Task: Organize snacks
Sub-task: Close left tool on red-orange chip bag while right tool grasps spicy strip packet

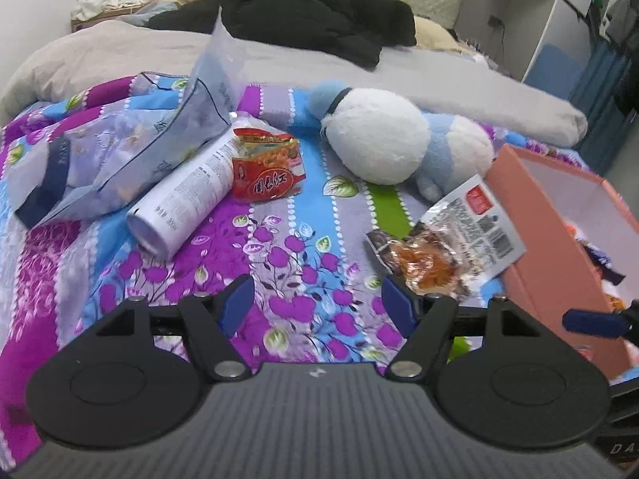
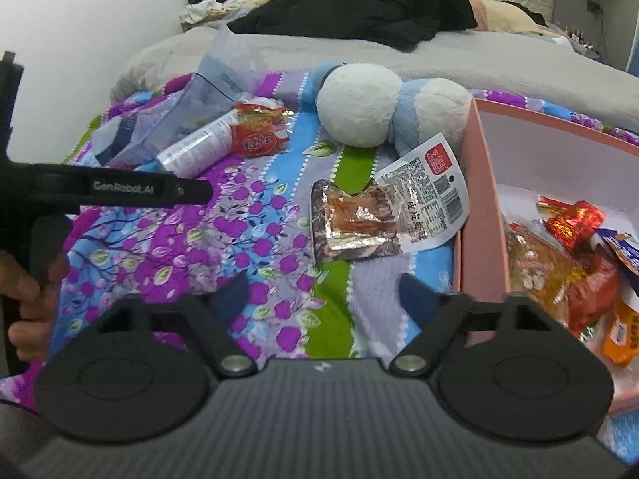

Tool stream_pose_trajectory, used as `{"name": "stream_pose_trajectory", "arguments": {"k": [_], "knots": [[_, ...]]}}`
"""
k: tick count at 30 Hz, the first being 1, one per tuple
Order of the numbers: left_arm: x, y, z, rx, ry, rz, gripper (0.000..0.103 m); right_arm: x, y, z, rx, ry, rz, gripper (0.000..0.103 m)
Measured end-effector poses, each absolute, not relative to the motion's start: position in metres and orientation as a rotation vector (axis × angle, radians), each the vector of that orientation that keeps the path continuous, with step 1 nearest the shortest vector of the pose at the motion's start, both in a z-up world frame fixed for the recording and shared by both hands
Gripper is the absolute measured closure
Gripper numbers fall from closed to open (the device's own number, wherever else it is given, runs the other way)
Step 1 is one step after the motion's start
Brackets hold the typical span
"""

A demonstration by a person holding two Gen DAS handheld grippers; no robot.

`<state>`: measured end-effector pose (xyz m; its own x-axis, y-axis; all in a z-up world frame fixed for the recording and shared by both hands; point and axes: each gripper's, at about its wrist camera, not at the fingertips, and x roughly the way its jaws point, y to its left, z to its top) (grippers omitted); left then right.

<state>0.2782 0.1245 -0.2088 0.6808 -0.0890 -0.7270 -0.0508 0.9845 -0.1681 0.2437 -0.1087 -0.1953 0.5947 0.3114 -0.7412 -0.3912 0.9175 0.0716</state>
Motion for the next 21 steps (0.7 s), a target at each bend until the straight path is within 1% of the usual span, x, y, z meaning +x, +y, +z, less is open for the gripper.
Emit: {"name": "stream_pose_trajectory", "arguments": {"k": [8,14,18,21], "knots": [[0.327,0.126,-0.231,-0.057,0.825,-0.032,0.029,0.291,-0.085,-0.220,-0.155,0.826,0.426,0.017],[0.366,0.125,-0.237,0.071,0.783,-0.040,0.029,0.327,-0.076,-0.245,-0.182,0.833,0.427,0.018],[0.389,0.122,-0.239,0.162,0.754,-0.052,0.029,0.341,-0.069,-0.259,-0.253,0.819,0.394,0.018],[0.404,0.119,-0.243,0.218,0.735,-0.066,0.029,0.352,-0.071,-0.268,-0.228,0.842,0.350,0.017]]}}
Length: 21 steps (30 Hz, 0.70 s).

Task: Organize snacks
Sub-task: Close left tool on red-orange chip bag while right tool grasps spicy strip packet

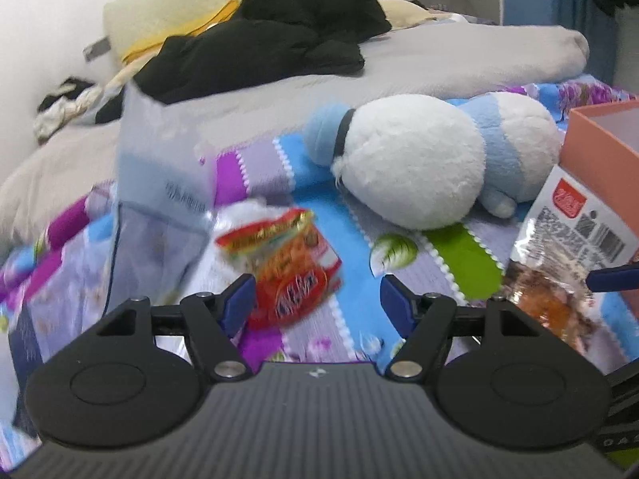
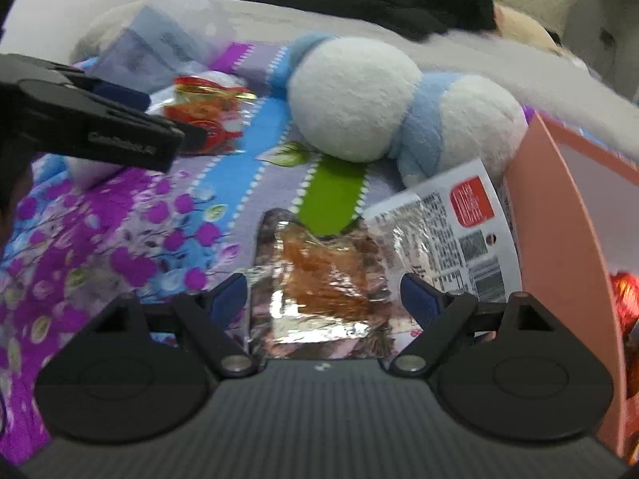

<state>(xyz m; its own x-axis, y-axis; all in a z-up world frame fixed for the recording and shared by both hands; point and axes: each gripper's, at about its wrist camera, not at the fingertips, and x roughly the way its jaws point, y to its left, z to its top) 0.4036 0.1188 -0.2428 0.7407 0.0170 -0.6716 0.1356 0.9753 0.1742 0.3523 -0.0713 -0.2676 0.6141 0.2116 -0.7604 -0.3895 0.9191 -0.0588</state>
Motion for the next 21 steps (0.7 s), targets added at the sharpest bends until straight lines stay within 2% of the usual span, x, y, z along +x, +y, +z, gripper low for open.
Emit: {"name": "stream_pose_trajectory", "arguments": {"k": [6,9,13,16,21], "knots": [[0.425,0.111,-0.250,0.317,0.724,-0.079,0.029,0.366,-0.075,-0.280,-0.226,0.867,0.306,0.017],[0.433,0.111,-0.255,0.349,0.726,-0.081,0.029,0.372,-0.079,-0.283,-0.208,0.878,0.299,0.009],[0.447,0.116,-0.266,0.346,0.772,-0.072,0.029,0.378,-0.079,-0.286,-0.216,0.887,0.314,0.008],[0.454,0.120,-0.273,0.322,0.812,-0.083,0.035,0.382,-0.078,-0.288,-0.206,0.896,0.331,0.000],[0.457,0.120,-0.280,0.326,0.833,-0.093,0.037,0.386,-0.069,-0.294,-0.254,0.911,0.374,0.000]]}}
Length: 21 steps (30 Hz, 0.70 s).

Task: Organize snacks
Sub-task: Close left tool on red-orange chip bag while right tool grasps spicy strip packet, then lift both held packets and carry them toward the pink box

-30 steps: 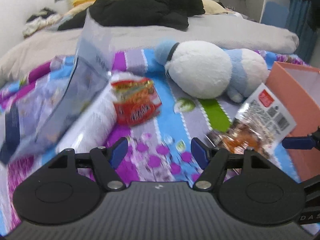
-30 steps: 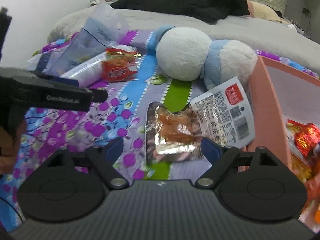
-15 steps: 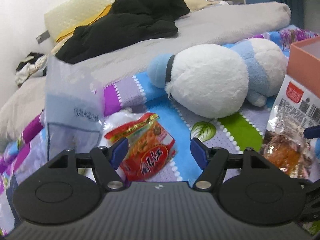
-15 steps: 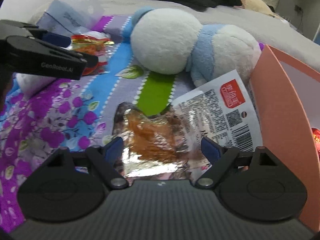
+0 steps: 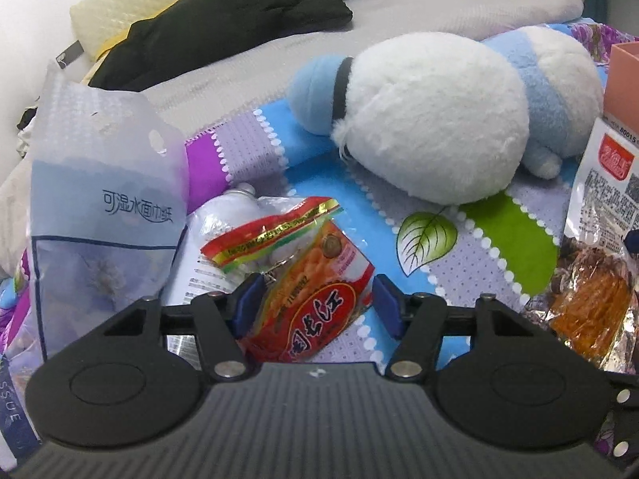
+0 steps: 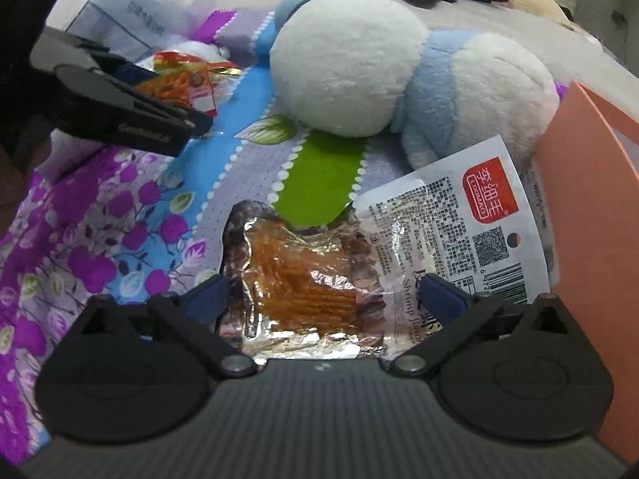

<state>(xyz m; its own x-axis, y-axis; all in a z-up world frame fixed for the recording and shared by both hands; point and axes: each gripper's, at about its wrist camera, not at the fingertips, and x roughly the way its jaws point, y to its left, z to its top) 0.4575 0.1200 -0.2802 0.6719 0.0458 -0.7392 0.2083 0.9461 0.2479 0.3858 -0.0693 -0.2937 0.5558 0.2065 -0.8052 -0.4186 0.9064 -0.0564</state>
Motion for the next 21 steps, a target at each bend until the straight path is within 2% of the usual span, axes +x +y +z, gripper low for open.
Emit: {"name": "stream_pose_trajectory", "arguments": {"k": [4,7,9,10,11,12,13,14,15,16,20,21], "knots": [[0.461,0.121,-0.283,0.321,0.844,-0.098,0.038,0.388,-0.069,-0.299,-0.248,0.922,0.380,0.000],[0.463,0.121,-0.287,0.307,0.850,-0.098,0.043,0.388,-0.069,-0.298,-0.234,0.929,0.380,0.000],[0.462,0.122,-0.288,0.297,0.848,-0.097,0.047,0.389,-0.069,-0.297,-0.233,0.926,0.380,0.004],[0.459,0.121,-0.288,0.295,0.847,-0.098,0.054,0.388,-0.070,-0.296,-0.226,0.924,0.382,0.007],[0.458,0.121,-0.288,0.279,0.851,-0.116,0.069,0.388,-0.073,-0.296,-0.221,0.924,0.382,0.008],[0.457,0.120,-0.287,0.263,0.852,-0.126,0.074,0.388,-0.074,-0.295,-0.216,0.923,0.384,0.010],[0.455,0.119,-0.287,0.251,0.855,-0.129,0.084,0.388,-0.074,-0.295,-0.214,0.923,0.385,0.017],[0.454,0.117,-0.286,0.242,0.861,-0.134,0.090,0.389,-0.074,-0.294,-0.211,0.920,0.386,0.019],[0.453,0.116,-0.287,0.230,0.864,-0.134,0.093,0.388,-0.074,-0.292,-0.208,0.916,0.389,0.022],[0.451,0.116,-0.287,0.211,0.870,-0.133,0.099,0.387,-0.074,-0.290,-0.207,0.914,0.385,0.025],[0.438,0.117,-0.282,0.150,0.859,-0.113,0.101,0.380,-0.074,-0.284,-0.206,0.899,0.370,0.040],[0.434,0.117,-0.280,0.136,0.856,-0.112,0.101,0.377,-0.074,-0.281,-0.208,0.894,0.367,0.041]]}}
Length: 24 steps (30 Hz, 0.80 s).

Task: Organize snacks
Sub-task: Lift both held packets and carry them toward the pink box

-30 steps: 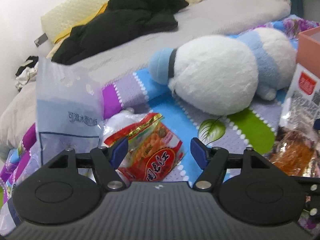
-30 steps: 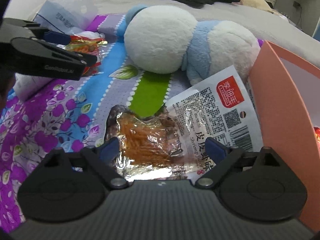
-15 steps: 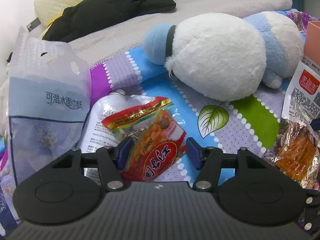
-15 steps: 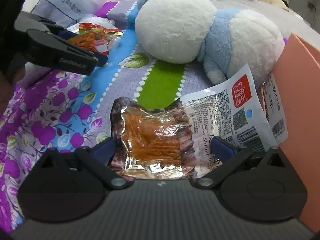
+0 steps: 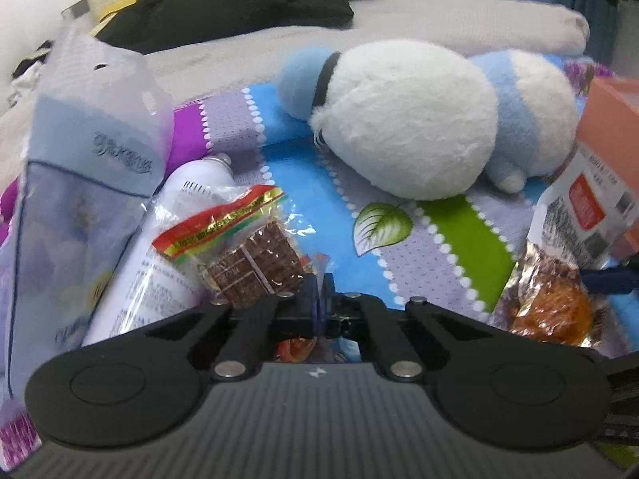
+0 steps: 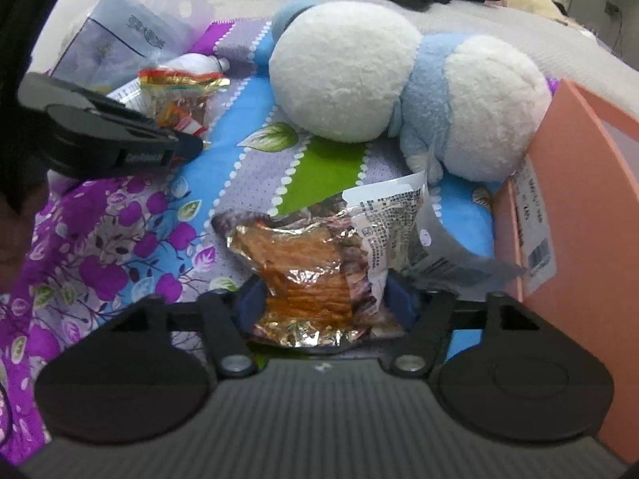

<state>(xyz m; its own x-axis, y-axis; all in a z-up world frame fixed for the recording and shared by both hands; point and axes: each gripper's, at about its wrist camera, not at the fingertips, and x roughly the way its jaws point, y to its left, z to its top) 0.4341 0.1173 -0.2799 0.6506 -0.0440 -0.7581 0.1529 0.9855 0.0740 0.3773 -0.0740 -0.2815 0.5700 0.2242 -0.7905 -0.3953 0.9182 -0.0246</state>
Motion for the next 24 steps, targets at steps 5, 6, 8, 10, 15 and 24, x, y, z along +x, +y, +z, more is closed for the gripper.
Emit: {"name": "stream_pose_trajectory", "arguments": {"k": [5,6,8,10,15,24], "knots": [[0.407,0.115,-0.260,0.078,0.838,-0.106,0.102,0.363,-0.080,-0.274,-0.188,0.892,0.365,0.047],[0.401,0.114,-0.257,0.067,0.835,-0.105,0.102,0.360,-0.082,-0.272,-0.187,0.892,0.366,0.047],[0.387,0.111,-0.250,0.052,0.832,-0.105,0.102,0.351,-0.082,-0.268,-0.185,0.891,0.371,0.047],[0.373,0.110,-0.244,0.029,0.831,-0.098,0.102,0.341,-0.082,-0.264,-0.186,0.889,0.379,0.047],[0.331,0.107,-0.230,-0.026,0.829,-0.079,0.102,0.311,-0.082,-0.251,-0.186,0.881,0.396,0.047],[0.259,0.101,-0.203,-0.130,0.804,-0.045,0.102,0.261,-0.089,-0.230,-0.186,0.862,0.402,0.047]]}}
